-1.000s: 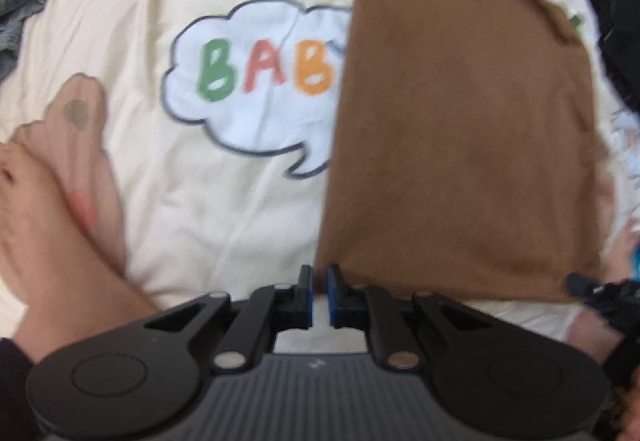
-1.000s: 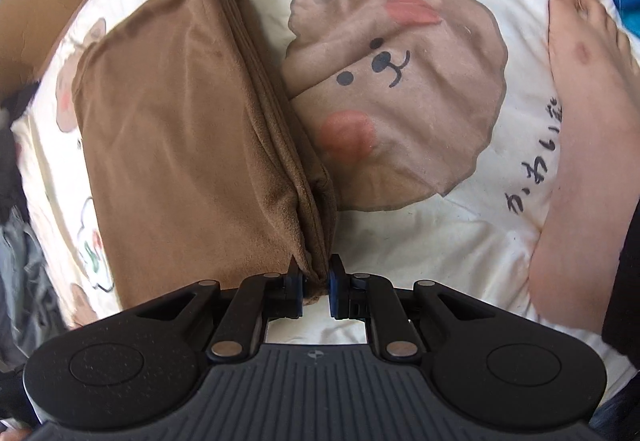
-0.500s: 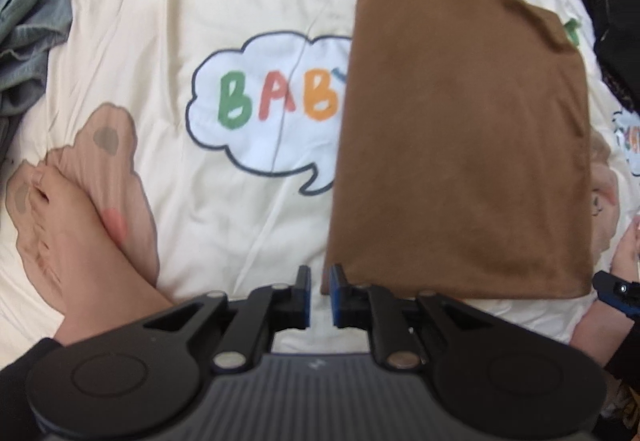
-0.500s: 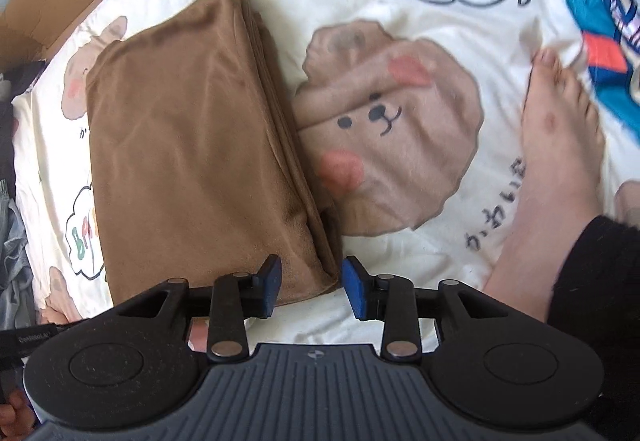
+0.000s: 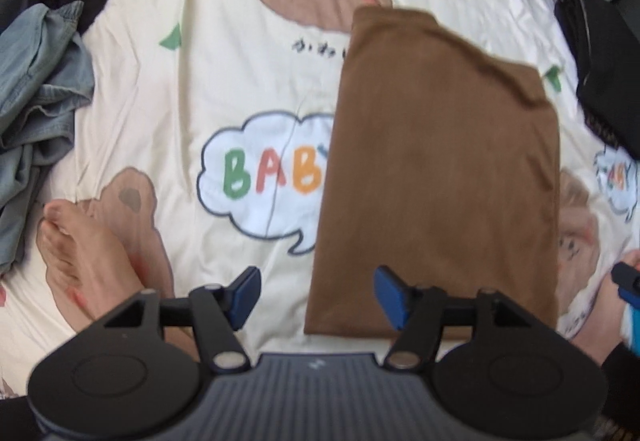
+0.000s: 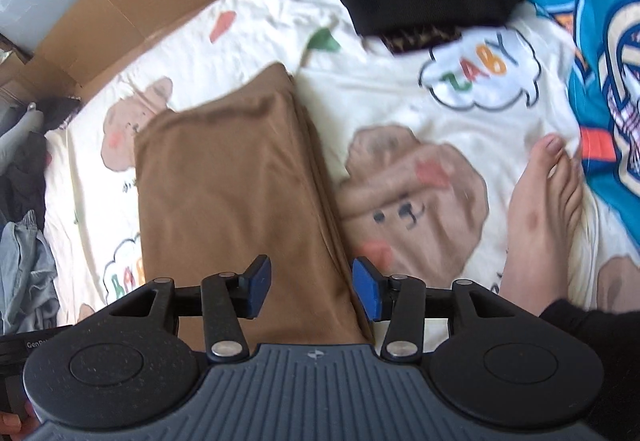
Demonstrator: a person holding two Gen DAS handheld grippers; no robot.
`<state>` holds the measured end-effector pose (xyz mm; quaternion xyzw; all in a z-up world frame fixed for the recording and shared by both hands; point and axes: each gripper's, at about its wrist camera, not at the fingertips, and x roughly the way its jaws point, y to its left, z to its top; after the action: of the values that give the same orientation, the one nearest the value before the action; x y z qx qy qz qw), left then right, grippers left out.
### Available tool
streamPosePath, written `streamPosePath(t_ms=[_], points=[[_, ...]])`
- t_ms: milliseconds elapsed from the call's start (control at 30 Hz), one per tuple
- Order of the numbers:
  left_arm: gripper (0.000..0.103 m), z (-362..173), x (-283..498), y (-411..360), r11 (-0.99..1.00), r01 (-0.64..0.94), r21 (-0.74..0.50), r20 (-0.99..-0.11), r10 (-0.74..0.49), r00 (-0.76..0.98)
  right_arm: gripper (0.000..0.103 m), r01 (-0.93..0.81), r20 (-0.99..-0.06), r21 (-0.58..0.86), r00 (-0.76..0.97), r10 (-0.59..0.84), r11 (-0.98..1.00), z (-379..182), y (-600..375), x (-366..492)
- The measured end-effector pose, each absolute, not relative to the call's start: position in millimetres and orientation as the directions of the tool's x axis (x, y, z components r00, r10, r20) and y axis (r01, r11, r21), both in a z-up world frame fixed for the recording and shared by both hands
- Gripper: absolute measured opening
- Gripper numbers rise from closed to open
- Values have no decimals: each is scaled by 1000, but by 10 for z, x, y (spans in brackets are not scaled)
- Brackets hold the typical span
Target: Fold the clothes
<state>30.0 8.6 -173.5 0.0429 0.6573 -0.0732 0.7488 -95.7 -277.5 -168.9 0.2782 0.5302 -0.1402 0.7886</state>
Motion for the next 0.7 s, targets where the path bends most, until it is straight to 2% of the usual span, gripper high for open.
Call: streamPosePath(t_ms=[233, 333, 467, 700], points=[[68, -1456, 582, 14, 975, 218, -36, -982, -76, 174, 55, 433, -887, 290, 456, 71, 854, -1476, -2724, -650], [70, -1389, 706, -17, 971, 230, -62, -974, -109, 197, 59, 433, -859, 336, 506, 84, 837, -1456, -2787, -554], [71, -1457, 899, -86, 956, 281, -80, -960, -150, 235, 60, 408, -803, 429, 581, 133, 806, -1557, -2923, -408], [70, -1660, 1152, 28, 957, 253, -139, -943, -206, 260, 60, 422, -814, 374, 575, 75, 825, -1855, -3182, -290]])
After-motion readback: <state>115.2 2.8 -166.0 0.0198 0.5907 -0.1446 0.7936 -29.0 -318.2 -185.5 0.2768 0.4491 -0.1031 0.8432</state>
